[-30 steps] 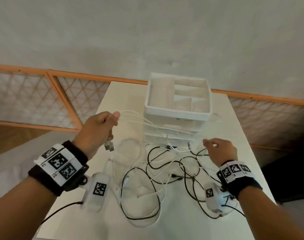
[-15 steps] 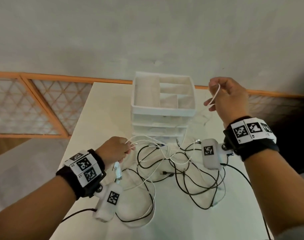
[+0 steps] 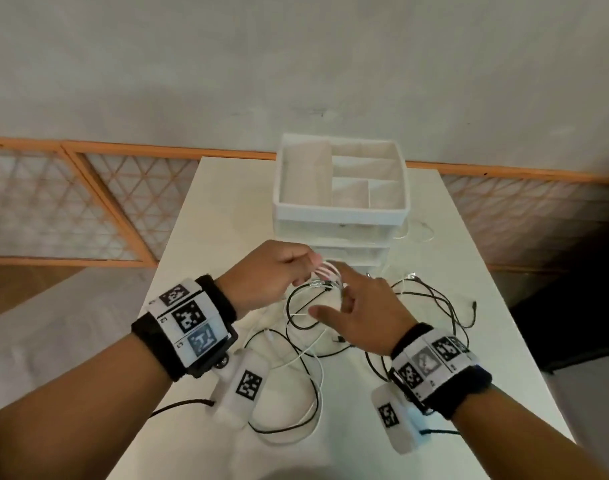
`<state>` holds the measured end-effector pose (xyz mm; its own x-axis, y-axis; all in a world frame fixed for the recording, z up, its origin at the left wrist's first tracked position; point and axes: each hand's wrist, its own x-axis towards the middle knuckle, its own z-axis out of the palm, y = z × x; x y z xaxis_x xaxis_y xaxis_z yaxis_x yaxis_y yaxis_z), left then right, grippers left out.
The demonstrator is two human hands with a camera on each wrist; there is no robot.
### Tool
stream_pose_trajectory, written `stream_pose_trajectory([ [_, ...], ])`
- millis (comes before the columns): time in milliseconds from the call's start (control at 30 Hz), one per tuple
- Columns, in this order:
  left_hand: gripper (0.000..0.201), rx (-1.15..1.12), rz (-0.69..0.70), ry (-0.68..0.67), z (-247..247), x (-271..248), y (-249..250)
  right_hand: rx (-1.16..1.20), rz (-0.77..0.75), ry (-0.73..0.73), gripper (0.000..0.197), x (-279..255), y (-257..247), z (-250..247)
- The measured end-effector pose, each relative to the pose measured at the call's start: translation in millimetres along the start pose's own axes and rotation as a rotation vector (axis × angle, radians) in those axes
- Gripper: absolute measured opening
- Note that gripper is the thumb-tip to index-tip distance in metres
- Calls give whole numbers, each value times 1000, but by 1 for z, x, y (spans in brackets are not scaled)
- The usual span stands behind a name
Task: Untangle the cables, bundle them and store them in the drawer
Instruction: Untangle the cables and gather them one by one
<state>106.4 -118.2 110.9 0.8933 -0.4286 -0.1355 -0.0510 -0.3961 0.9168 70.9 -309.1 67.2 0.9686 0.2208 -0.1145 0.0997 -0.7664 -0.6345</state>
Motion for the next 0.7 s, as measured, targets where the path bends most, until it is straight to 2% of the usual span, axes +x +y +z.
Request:
stream_pose_trajectory([
  [33,32,13,51,-50,1,-2,7,-104,55,-61,32,7,11,9],
  [67,32,18,71,-89,-1,-5,8,-144,146,-114,24,13,22,9],
  [133,35,25,0,-124,-9,-11,2,-106,345,-126,24,20,52,-6],
  [167,36,92,-63,-149,-14,-15,-7,-56,406,-27,20,23,66,-15],
  [233,34,368,-203,-261,-17,-22,-32,29,400,325,4,23,84,-28],
  [267,33,474,-257,-295,-15,-25,-46,52,348,436,13,23,87,-26],
  [300,33,529,-294,-286,-12,-28,-59,67,294,441,34,22,85,-19],
  [367,34,534,-356,-160,-6,-33,-82,31,243,311,74,17,76,9],
  [400,33,510,-387,-77,-5,-35,-91,-12,226,280,80,11,70,25],
  [433,32,468,-418,4,-5,-37,-97,-52,208,258,78,4,62,41],
  [500,29,365,-464,109,-5,-39,-108,-90,106,195,62,-12,47,72],
  [600,23,286,-434,126,-6,-38,-104,-182,-99,-104,46,-18,35,111],
  [667,22,219,-369,127,-3,-35,-94,-368,-116,-296,47,-12,36,125],
  [700,22,182,-340,138,-2,-33,-90,-471,-98,-335,42,-6,35,126],
])
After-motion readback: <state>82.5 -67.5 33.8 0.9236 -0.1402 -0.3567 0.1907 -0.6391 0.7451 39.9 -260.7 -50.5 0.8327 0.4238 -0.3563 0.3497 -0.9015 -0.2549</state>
